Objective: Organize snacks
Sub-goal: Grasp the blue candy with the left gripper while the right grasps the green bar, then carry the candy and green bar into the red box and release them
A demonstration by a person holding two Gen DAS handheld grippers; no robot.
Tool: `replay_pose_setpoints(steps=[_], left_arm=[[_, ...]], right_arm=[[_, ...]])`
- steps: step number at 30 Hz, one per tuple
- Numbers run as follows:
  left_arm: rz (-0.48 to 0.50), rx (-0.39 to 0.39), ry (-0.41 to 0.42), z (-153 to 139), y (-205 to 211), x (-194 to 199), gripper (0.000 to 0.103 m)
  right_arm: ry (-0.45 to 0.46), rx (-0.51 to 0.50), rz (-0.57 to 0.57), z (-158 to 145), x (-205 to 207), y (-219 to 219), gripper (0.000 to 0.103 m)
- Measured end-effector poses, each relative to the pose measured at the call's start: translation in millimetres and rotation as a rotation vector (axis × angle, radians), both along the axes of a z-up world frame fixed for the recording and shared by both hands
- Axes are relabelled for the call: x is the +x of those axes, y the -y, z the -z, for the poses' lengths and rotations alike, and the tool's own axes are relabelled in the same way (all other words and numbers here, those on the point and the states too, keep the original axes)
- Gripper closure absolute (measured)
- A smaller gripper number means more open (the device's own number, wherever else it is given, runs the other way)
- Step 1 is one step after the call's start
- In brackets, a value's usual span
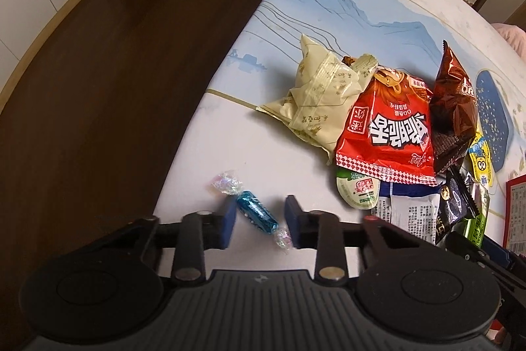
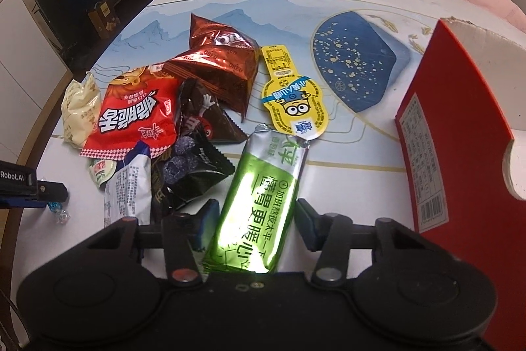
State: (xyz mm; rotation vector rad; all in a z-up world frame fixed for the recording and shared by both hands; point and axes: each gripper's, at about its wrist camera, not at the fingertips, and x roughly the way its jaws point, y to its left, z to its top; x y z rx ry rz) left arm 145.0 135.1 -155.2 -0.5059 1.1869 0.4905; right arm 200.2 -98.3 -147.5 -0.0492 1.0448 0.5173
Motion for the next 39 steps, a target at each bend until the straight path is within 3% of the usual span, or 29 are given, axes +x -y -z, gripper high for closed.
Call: replay_pose_setpoints(steps=[5,20,30,39], left_arm=[[0.007,-0.021,0.01,0,-3,-3,0.091],[0.11,-0.06,0.061,-21,13,-12,0.092],[0.216,-0.087,0.122,-67,39,-16,0.092],[0.356,-0.113,0.191,-110,91,-1,0.092]], right_arm=[[-0.004,0.011,0.024,-2,-2,8,0.059],[0.015,0.068,0.023,-35,-24,31,0.061],[0.073,0.121,0.018,-83,-38,62,0.061],[0.143,0.127,0.055,-120,-41,101,0.061]])
